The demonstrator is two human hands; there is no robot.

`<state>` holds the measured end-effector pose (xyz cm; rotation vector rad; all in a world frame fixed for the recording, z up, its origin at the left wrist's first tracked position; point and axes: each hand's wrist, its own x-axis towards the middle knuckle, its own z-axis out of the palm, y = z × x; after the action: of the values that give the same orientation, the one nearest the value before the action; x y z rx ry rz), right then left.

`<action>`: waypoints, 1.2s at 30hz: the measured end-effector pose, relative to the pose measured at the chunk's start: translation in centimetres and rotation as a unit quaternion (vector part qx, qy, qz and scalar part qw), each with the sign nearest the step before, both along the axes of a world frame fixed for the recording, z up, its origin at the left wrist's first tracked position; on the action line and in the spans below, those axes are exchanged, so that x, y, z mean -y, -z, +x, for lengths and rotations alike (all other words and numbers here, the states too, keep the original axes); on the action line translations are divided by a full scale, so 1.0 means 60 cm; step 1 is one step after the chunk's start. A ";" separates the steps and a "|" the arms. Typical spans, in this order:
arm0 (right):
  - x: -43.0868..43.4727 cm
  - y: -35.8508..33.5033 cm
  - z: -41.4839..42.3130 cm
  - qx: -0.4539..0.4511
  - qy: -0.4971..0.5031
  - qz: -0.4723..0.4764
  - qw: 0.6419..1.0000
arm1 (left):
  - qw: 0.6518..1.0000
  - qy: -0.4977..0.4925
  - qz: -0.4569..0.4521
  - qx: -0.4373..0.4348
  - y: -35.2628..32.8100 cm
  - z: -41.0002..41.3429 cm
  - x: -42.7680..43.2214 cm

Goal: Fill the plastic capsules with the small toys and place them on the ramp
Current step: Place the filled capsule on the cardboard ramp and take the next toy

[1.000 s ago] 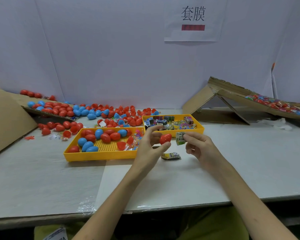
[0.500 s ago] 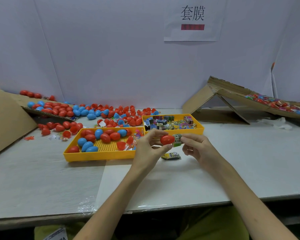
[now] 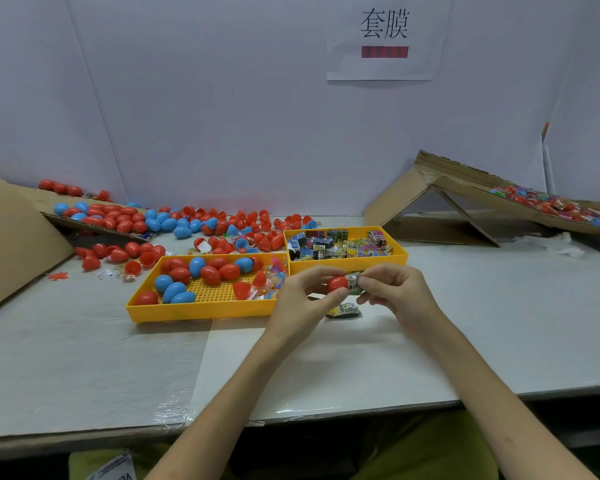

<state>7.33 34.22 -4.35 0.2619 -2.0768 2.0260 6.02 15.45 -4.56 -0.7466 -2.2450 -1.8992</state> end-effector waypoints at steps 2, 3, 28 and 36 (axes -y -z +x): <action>0.000 0.000 0.000 -0.011 0.006 0.005 1.000 | 1.000 0.000 0.000 0.004 0.000 0.000 0.000; -0.001 -0.001 0.000 -0.017 0.007 0.003 1.000 | 1.000 0.001 0.001 0.005 0.000 0.000 0.000; 0.002 -0.004 0.004 -0.061 -0.001 0.028 0.998 | 0.998 -0.049 -0.025 -0.006 0.008 -0.008 0.001; 0.002 -0.005 0.006 -0.047 -0.007 0.047 0.998 | 0.998 -0.053 -0.031 -0.016 0.008 -0.005 0.001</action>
<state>7.68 34.11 -4.07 0.3813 -2.1212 1.8867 5.70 15.36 -5.02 -0.6464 -2.2856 -1.7647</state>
